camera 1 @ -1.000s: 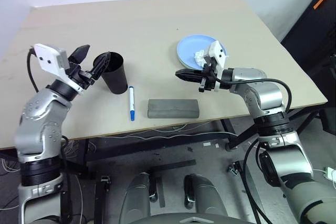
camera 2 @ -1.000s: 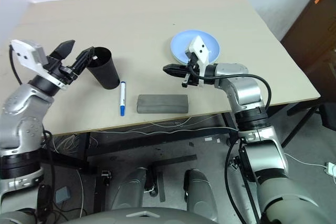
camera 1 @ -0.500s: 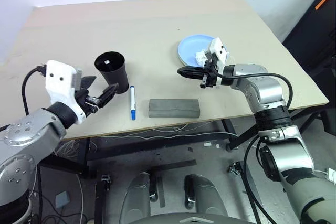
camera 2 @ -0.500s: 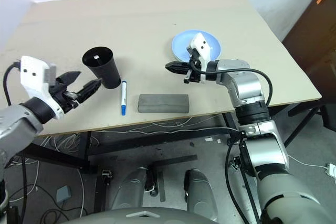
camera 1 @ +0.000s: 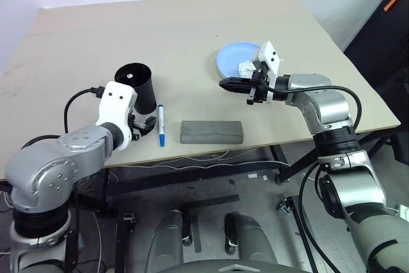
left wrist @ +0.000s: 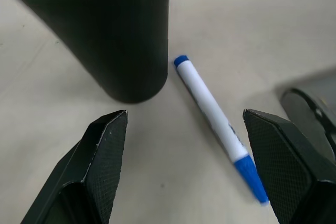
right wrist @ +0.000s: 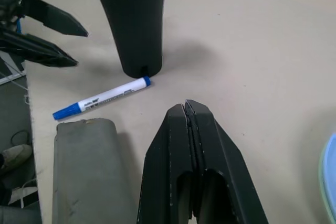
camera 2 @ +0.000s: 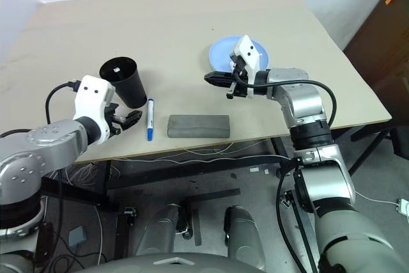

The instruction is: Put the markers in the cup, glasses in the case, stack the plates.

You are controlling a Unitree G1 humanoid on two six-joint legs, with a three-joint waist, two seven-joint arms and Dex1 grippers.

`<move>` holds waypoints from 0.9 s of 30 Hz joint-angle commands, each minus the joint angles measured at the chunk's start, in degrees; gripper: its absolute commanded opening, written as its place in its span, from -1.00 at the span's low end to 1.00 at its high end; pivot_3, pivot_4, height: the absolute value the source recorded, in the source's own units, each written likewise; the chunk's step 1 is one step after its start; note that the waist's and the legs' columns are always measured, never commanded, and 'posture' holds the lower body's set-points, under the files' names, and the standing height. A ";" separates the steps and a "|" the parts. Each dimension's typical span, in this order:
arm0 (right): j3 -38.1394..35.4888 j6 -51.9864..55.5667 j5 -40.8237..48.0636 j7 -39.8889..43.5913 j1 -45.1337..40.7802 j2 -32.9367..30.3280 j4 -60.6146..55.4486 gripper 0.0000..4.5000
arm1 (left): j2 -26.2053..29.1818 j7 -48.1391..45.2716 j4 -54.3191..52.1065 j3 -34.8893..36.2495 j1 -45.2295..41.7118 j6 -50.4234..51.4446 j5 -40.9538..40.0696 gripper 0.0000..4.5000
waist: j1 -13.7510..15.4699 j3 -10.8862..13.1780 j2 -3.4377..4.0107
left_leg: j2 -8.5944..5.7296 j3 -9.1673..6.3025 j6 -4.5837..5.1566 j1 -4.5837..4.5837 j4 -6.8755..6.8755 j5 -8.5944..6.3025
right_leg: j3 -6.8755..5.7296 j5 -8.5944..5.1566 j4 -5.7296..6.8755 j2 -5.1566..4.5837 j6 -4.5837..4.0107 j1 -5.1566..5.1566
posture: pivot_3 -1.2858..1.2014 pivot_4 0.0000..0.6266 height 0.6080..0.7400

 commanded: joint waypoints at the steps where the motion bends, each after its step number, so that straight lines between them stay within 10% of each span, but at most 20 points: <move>1: -1.82 -1.01 0.31 -0.62 -1.11 -0.87 -1.27 -1.00 | -4.95 1.17 2.42 0.81 -5.08 6.68 1.88 0.63 | 0.06 0.01 -0.01 | 0.00 0.00 -0.01 0.00 0.01 0.01 | 0.00 0.01 0.02 0.01 0.02 0.00 | 0.03 -0.52 0.80; 8: -1.88 -0.90 0.47 -1.09 -0.55 -1.31 -1.99 -1.00 | -11.79 8.21 12.03 3.38 -12.67 11.17 1.58 0.63 | -0.17 0.01 -0.01 | 0.03 -0.31 0.01 0.02 0.53 0.02 | -0.03 0.08 0.11 0.27 0.15 0.28 | 0.03 -0.52 0.80; 27: -1.53 -0.61 0.29 -1.41 -0.06 -2.15 -2.68 -1.00 | -9.07 24.93 23.52 -3.15 -12.86 11.17 -16.90 0.63 | -0.05 0.01 -0.01 | 0.06 -0.39 0.02 0.03 0.53 0.00 | -0.03 0.01 0.12 -0.01 0.01 0.28 | 0.03 -0.52 0.80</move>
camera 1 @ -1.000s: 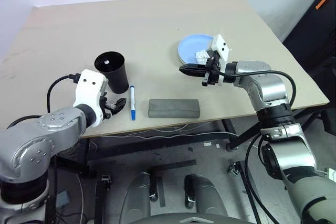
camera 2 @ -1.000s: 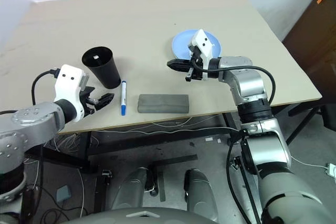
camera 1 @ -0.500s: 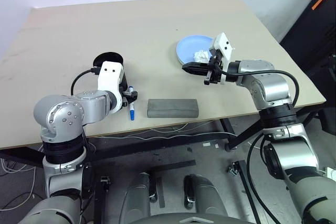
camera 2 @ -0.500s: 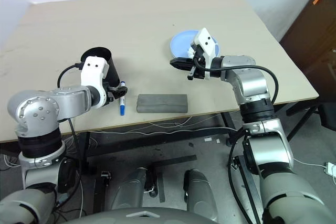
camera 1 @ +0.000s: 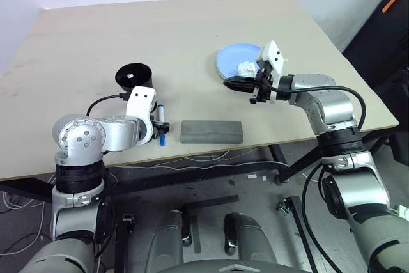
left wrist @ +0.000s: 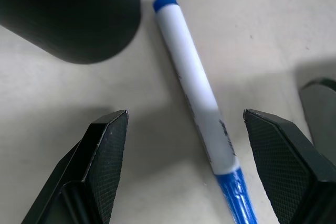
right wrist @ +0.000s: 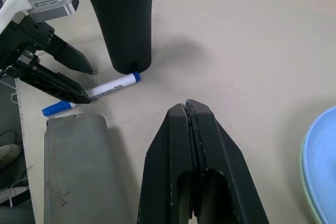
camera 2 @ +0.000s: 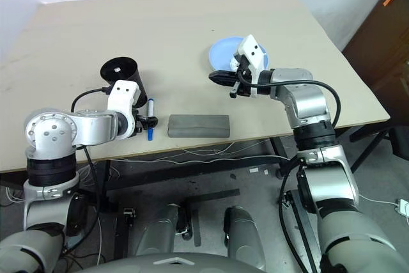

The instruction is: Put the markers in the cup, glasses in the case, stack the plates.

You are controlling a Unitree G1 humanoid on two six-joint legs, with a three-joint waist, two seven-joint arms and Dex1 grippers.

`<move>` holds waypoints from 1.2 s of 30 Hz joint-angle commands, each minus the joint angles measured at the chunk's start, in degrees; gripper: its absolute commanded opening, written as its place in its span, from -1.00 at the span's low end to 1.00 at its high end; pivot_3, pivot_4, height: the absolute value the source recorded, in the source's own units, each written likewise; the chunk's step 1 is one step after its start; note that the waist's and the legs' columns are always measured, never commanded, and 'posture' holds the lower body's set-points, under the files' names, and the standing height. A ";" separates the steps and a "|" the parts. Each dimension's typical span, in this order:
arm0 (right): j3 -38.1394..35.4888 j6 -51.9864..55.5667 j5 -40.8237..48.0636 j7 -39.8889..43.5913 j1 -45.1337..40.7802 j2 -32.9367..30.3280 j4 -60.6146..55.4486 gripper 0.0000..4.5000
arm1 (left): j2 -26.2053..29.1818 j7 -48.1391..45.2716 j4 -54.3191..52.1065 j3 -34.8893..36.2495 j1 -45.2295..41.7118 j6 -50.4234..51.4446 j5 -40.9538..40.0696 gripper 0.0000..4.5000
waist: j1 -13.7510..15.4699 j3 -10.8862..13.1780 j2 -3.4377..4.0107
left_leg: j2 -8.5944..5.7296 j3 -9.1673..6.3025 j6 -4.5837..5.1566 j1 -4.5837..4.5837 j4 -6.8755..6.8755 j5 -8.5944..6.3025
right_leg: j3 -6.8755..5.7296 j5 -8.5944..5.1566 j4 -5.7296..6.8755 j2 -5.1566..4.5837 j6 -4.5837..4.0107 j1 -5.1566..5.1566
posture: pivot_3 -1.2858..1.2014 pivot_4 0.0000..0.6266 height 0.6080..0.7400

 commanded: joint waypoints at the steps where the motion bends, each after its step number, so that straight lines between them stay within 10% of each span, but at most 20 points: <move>1: -1.26 -0.58 0.28 -0.05 -0.58 -0.74 -2.46 -1.00 | 0.47 2.94 1.85 -1.07 -0.72 0.47 -4.91 0.63 | 0.00 0.00 0.00 | 0.00 0.00 0.00 -0.01 0.00 0.00 | 0.00 0.00 0.00 0.00 0.00 -0.02 | 0.03 -0.52 0.80; 11: -1.24 -0.62 0.11 -0.57 -0.39 -0.86 -2.52 -1.00 | 0.15 12.83 9.88 -1.93 -2.32 0.47 -12.33 0.63 | -0.02 -0.01 0.01 | -0.03 -0.02 0.02 0.55 -0.11 -0.02 | -0.01 0.00 -0.12 -0.05 -0.02 0.46 | 0.03 -0.52 0.80; 23: -1.33 -0.34 0.25 -1.43 0.16 -1.16 -3.39 -1.00 | 2.96 20.25 13.90 -4.20 -2.45 0.47 -21.88 -0.87 | 0.09 -0.05 0.06 | -0.15 -0.03 0.03 0.82 -0.78 -0.04 | -0.02 0.26 -1.11 -0.04 -0.07 0.61 | 0.03 -0.52 0.80; 36: -1.19 -1.31 -0.07 -1.22 -0.53 -0.93 -1.99 -1.00 | 10.62 16.35 3.37 -7.53 -2.05 0.47 -20.04 -0.88 | -0.12 -0.01 0.02 | -0.14 0.05 0.03 0.71 -1.00 -0.04 | 0.11 0.26 -1.15 0.00 -0.07 0.51 | 0.03 -0.52 0.80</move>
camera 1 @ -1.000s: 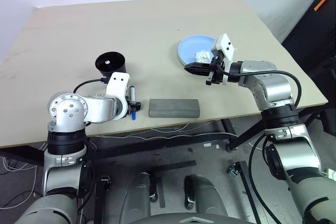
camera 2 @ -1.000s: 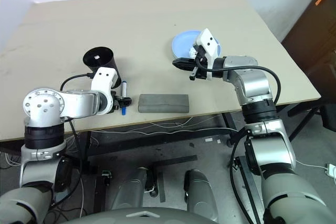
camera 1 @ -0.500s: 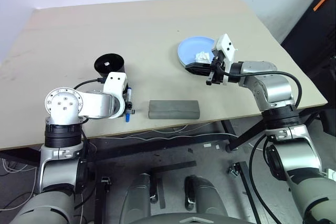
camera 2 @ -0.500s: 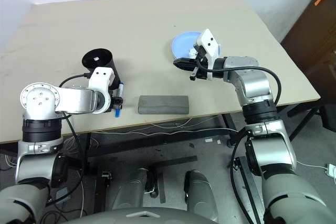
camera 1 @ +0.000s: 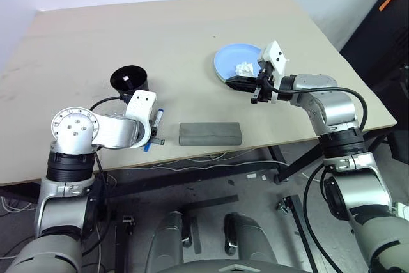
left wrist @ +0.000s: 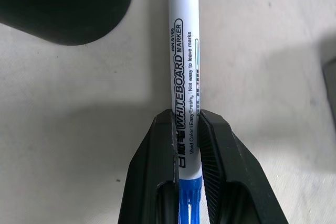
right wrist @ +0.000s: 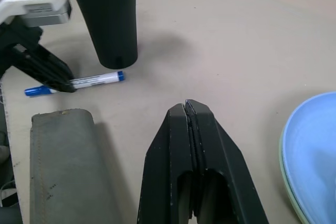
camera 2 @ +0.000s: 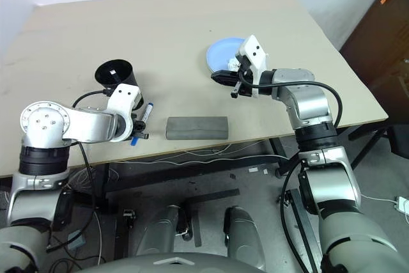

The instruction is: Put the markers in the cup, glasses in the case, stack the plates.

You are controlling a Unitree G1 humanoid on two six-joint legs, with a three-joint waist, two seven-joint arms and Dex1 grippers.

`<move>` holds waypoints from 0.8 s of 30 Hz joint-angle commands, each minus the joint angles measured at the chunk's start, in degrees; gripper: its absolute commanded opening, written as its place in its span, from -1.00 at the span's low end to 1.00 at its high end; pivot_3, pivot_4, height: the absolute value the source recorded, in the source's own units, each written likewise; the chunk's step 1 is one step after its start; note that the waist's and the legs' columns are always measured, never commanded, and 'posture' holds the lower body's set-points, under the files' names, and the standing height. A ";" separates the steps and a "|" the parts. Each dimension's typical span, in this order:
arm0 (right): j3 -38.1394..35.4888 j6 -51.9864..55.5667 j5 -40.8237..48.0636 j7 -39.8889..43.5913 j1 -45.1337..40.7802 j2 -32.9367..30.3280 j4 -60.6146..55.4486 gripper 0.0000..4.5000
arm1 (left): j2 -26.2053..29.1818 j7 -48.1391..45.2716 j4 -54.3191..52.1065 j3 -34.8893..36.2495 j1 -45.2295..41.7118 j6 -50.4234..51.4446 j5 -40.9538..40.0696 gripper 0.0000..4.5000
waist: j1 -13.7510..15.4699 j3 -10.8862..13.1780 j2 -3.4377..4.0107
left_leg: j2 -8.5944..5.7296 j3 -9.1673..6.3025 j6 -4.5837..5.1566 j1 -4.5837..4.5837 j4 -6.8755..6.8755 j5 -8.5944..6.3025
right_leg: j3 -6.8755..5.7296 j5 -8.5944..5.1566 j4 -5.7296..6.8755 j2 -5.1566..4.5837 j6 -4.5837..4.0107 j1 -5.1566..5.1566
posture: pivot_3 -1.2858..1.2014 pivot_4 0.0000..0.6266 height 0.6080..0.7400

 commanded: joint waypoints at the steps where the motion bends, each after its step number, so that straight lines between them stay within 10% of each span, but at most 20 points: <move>1: -1.19 -1.38 -0.01 0.09 -1.15 -0.42 -1.10 -1.00 | 3.80 -2.52 -4.97 -1.38 0.40 0.49 2.96 -0.88 | 0.03 0.02 -0.01 | 0.00 0.00 0.00 -0.01 -0.03 0.00 | 0.00 0.00 0.00 0.00 0.00 -0.02 | 0.03 -0.52 0.80; 17: -1.14 -2.42 -0.19 0.48 -1.99 0.15 0.14 -1.00 | 10.69 -31.66 -27.05 0.27 6.02 -9.99 19.09 -0.88 | 0.15 0.03 -0.03 | 0.01 0.15 -0.30 -0.86 -0.01 0.20 | -0.02 0.04 0.02 0.07 0.11 -0.91 | 0.03 -0.52 0.80; 24: -3.67 -0.53 2.94 2.41 -0.91 -1.28 -2.29 -1.00 | 8.74 -46.12 -31.47 1.85 13.32 -37.77 38.90 -0.88 | 0.20 0.03 -0.03 | 0.04 0.17 -0.05 -0.83 0.15 0.04 | -0.03 0.09 0.08 0.07 0.08 -0.86 | 0.03 -0.52 0.80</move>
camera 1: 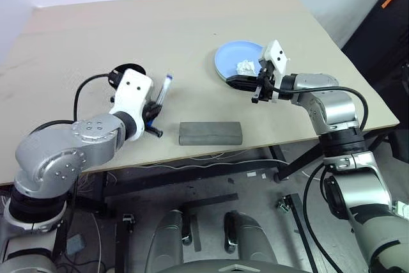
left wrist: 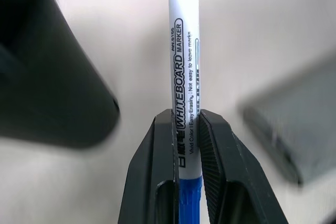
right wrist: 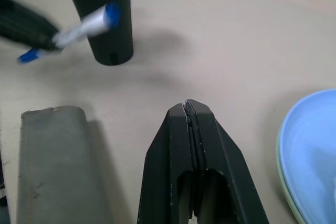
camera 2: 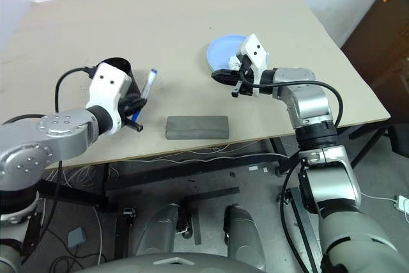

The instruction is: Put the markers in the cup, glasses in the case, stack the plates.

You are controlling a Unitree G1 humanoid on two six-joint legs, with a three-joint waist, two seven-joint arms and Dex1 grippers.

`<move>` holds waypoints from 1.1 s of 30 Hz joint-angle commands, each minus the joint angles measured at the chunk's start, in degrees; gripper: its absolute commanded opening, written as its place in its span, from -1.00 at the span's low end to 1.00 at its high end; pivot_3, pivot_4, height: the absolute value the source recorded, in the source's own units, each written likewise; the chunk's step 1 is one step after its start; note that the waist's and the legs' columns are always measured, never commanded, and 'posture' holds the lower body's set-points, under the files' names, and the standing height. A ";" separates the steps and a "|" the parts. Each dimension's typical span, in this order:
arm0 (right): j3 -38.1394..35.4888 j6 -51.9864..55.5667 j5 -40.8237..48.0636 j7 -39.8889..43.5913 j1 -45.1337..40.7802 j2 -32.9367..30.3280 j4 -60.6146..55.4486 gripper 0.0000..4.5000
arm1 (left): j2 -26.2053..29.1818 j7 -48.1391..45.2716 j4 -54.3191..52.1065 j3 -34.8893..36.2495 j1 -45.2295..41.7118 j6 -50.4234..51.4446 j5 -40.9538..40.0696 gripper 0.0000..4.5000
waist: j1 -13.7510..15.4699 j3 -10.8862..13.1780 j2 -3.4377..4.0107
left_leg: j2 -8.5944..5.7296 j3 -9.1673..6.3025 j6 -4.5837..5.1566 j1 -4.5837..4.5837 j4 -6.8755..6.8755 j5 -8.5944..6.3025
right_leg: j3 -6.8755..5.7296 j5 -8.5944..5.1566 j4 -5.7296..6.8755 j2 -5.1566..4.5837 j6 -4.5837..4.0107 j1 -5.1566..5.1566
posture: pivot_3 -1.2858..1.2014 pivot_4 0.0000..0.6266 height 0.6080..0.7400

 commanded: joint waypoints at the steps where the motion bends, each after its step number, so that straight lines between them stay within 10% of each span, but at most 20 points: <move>1: -3.39 1.46 3.60 1.62 -0.37 -1.27 -3.81 -1.00 | -2.07 -7.44 -2.18 3.50 3.08 -14.50 8.41 -0.88 | 0.08 0.00 0.00 | 0.00 0.03 0.00 0.00 -0.01 0.00 | 0.00 0.01 0.00 -0.03 0.00 -0.01 | 0.03 -0.52 0.80; 9: -5.13 10.13 12.06 4.55 3.75 -1.67 -13.89 -0.74 | -9.86 -22.41 2.42 9.13 5.82 -32.29 11.97 -0.88 | 0.12 -0.01 0.01 | 0.02 0.07 0.03 -0.01 -0.06 -0.02 | 0.01 0.08 -0.03 -0.09 0.00 -0.04 | 0.03 -0.52 0.80; 18: -3.18 7.26 10.01 2.29 6.44 -1.25 -17.27 0.66 | -13.02 -27.19 8.74 12.34 0.39 -38.30 13.13 -0.88 | 0.13 -0.01 0.00 | 0.01 0.05 0.07 0.00 0.20 -0.04 | -0.05 0.18 -0.02 -0.04 0.14 0.11 | 0.03 -0.52 0.80; 33: -2.87 3.87 8.66 0.17 6.71 0.29 -15.99 0.66 | -13.47 -34.01 25.04 16.89 -3.08 -53.49 23.04 -0.88 | 0.12 -0.01 0.01 | 0.01 0.05 0.11 0.00 0.27 -0.01 | -0.08 0.29 0.00 0.14 0.29 0.17 | 0.03 -0.52 0.80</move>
